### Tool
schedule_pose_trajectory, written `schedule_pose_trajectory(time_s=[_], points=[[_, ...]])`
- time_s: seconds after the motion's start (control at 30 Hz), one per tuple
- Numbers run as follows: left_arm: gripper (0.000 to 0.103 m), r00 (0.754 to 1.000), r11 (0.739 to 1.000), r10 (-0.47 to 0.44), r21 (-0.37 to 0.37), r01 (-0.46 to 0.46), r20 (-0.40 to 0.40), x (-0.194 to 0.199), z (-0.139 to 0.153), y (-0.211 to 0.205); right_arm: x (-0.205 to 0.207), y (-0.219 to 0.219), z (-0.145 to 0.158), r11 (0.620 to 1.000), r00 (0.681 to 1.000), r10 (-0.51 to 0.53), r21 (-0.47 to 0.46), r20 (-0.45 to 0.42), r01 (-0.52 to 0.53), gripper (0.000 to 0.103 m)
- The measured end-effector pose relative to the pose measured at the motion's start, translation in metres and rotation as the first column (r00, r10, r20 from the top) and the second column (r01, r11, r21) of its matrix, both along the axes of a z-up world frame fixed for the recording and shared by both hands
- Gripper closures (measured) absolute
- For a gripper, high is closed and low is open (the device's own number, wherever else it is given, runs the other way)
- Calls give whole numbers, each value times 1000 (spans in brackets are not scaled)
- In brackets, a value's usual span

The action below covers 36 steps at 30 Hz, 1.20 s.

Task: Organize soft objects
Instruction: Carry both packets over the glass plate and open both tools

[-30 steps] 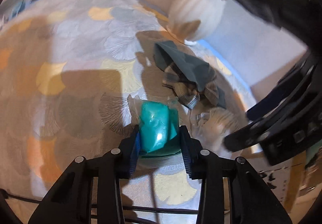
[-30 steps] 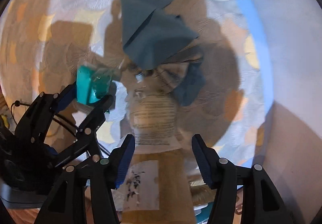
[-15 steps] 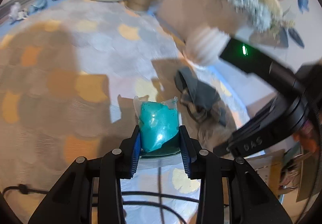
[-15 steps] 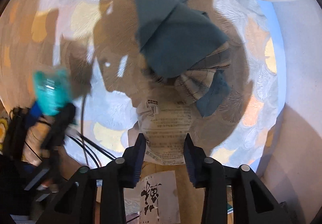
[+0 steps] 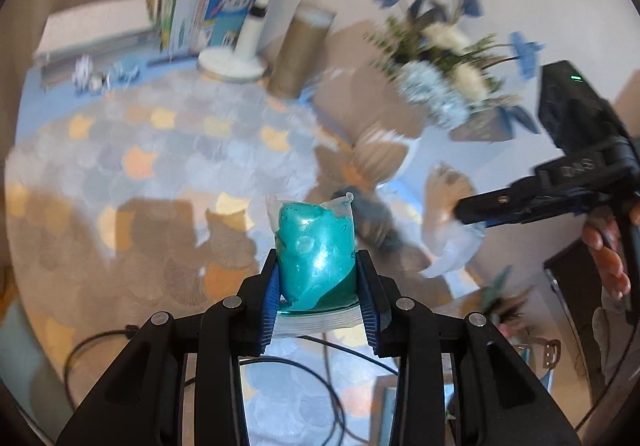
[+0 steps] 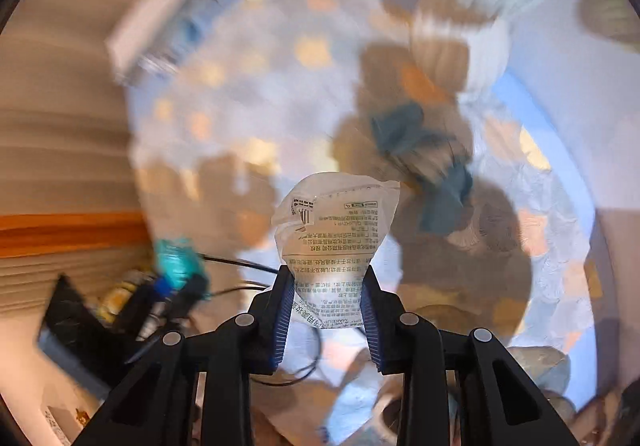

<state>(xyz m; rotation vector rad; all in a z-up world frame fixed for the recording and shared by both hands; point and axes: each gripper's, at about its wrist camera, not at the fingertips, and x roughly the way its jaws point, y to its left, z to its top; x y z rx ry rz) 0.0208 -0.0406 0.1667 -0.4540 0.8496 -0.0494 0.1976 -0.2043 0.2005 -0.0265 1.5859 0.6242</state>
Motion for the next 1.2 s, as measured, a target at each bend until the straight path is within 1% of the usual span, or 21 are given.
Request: schedule_pose_trajectory(time_s=[0.07, 0.1, 0.2, 0.23, 0.3, 0.33, 0.4, 0.5, 0.53, 0.57, 0.63, 0.67, 0.7, 0.73, 0.77, 0.83, 0.9, 1.0, 1.03, 1.1, 1.2], points=[[71, 999, 1000, -27, 9, 27, 39, -1, 20, -7, -14, -14, 33, 998, 998, -15, 68, 66, 10, 71], [71, 996, 999, -53, 13, 52, 65, -2, 33, -14, -32, -24, 49, 993, 995, -31, 113, 95, 20, 71], [71, 984, 991, -133, 38, 130, 121, -4, 61, -36, -65, -53, 84, 986, 983, -76, 160, 169, 48, 71], [71, 975, 984, -176, 49, 170, 135, -4, 70, -49, -80, -66, 91, 982, 976, -102, 174, 191, 68, 71], [71, 964, 972, -233, 61, 227, 126, -3, 77, -69, -108, -98, 96, 970, 961, -173, 204, 218, 128, 71], [71, 956, 963, -269, 49, 265, 114, -1, 76, -80, -118, -111, 96, 962, 955, -205, 223, 216, 156, 71], [71, 933, 938, -346, 14, 347, 102, 1, 72, -102, -141, -145, 89, 927, 932, -308, 279, 192, 249, 71], [71, 873, 876, -482, 31, 481, 77, -2, 63, -145, -175, -185, 78, 870, 867, -458, 297, 193, 394, 71], [71, 839, 842, -539, 31, 539, 70, -4, 58, -163, -190, -201, 71, 842, 836, -515, 293, 191, 452, 71], [71, 815, 817, -577, 30, 576, 62, -5, 53, -175, -199, -211, 66, 825, 816, -547, 283, 187, 489, 71], [71, 758, 759, -651, 38, 650, 23, -7, 40, -205, -221, -232, 48, 784, 764, -618, 228, 188, 578, 71], [71, 737, 736, -676, 44, 675, 1, -7, 34, -216, -226, -238, 39, 769, 747, -638, 209, 186, 605, 71], [71, 715, 713, -699, 51, 699, -22, -8, 27, -228, -235, -246, 29, 745, 726, -667, 198, 168, 638, 71], [71, 686, 682, -726, 68, 728, -52, -11, 18, -241, -244, -255, 17, 710, 698, -703, 192, 134, 678, 71], [71, 667, 662, -741, 85, 745, -73, -12, 13, -250, -252, -261, 10, 688, 679, -725, 179, 117, 704, 71], [71, 628, 616, -769, 124, 778, -121, -15, 2, -269, -266, -268, -2, 663, 651, -749, 119, 126, 739, 71], [71, 592, 577, -794, 135, 806, -141, -18, -2, -281, -273, -271, -9, 642, 629, -764, 83, 144, 762, 71], [71, 554, 535, -820, 152, 831, -144, -22, -2, -293, -281, -280, -11, 600, 585, -796, 77, 151, 796, 71], [71, 545, 523, -826, 163, 836, -145, -24, 0, -297, -285, -286, -9, 594, 579, -800, 74, 157, 801, 71], [71, 537, 513, -831, 174, 841, -147, -25, 1, -302, -286, -288, -4, 584, 569, -803, 41, 181, 811, 71], [70, 530, 505, -836, 177, 845, -144, -27, 5, -309, -292, -296, -3, 578, 567, -794, -15, 218, 816, 71]])
